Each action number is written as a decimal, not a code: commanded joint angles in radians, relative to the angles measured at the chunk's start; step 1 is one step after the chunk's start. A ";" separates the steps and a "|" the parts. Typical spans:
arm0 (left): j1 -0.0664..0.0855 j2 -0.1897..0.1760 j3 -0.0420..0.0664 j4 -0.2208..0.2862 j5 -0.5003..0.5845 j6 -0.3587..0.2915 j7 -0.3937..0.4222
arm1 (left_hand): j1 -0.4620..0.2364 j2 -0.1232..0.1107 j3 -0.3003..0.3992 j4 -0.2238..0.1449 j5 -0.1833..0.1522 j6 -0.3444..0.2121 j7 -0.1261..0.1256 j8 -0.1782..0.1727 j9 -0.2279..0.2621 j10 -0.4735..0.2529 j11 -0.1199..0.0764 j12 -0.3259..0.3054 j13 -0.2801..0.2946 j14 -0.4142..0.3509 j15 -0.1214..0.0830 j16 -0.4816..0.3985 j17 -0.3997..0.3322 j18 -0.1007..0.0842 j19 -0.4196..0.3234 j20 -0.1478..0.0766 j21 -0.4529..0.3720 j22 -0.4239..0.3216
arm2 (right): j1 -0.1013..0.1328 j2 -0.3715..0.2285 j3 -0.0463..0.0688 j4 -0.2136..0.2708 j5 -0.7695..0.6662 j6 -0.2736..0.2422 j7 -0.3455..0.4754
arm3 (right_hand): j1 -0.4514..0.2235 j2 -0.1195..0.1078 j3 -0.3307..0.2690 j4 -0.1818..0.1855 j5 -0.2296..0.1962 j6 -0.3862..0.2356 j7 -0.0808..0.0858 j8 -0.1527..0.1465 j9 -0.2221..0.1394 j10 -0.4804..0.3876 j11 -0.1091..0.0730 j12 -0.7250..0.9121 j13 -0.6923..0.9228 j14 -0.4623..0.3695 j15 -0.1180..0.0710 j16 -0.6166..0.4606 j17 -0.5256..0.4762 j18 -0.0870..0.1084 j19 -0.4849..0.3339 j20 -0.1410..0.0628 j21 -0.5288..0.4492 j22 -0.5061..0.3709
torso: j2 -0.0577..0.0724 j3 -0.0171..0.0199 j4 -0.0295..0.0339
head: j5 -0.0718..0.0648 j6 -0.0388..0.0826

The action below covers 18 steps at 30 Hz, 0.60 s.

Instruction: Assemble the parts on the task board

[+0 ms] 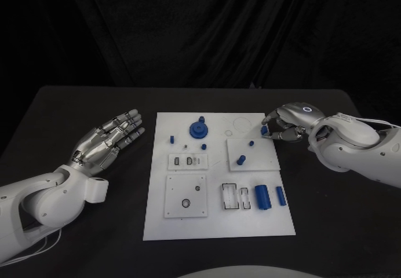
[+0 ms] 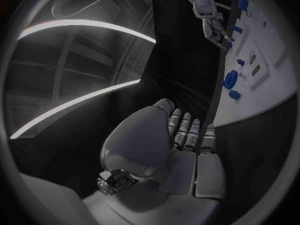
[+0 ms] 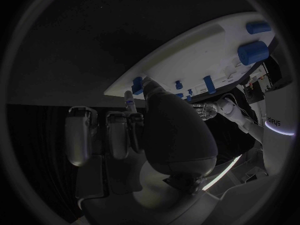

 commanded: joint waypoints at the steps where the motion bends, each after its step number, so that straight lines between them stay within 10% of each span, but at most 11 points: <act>1: 0.000 0.001 0.001 0.002 0.002 0.014 0.005 | -0.005 0.002 0.005 0.002 0.000 -0.005 -0.002 -0.005 0.000 -0.004 0.002 -0.001 0.000 0.001 0.005 0.003 0.002 -0.003 0.002 0.006 -0.002 0.000 | -0.004 0.002 0.000 -0.003 -0.005 0.009 0.003 | 0.013 0.000 0.006 -0.002 0.015 0.012 0.000 0.006 0.004 0.104 0.000 0.003 0.264 0.104 -0.003 0.003 0.263 -0.009 0.031 -0.002 -0.004 0.222 | 0.000 -0.0009 0.0013 | -0.001 -0.001; 18: -0.001 0.003 0.001 -0.001 0.002 0.016 0.001 | -0.005 0.002 0.005 0.002 0.000 -0.005 -0.002 -0.005 0.000 -0.004 0.002 -0.001 0.000 0.001 0.005 0.003 0.002 -0.003 0.002 0.006 -0.002 0.000 | -0.006 0.012 0.000 -0.008 -0.005 -0.043 0.010 | 0.037 0.020 0.006 -0.007 0.030 0.097 -0.008 0.073 0.053 0.104 -0.007 0.003 0.264 0.104 -0.009 0.003 0.263 -0.007 0.028 -0.007 -0.012 0.220 | 0.000 0.0000 -0.0008 | 0.002 -0.003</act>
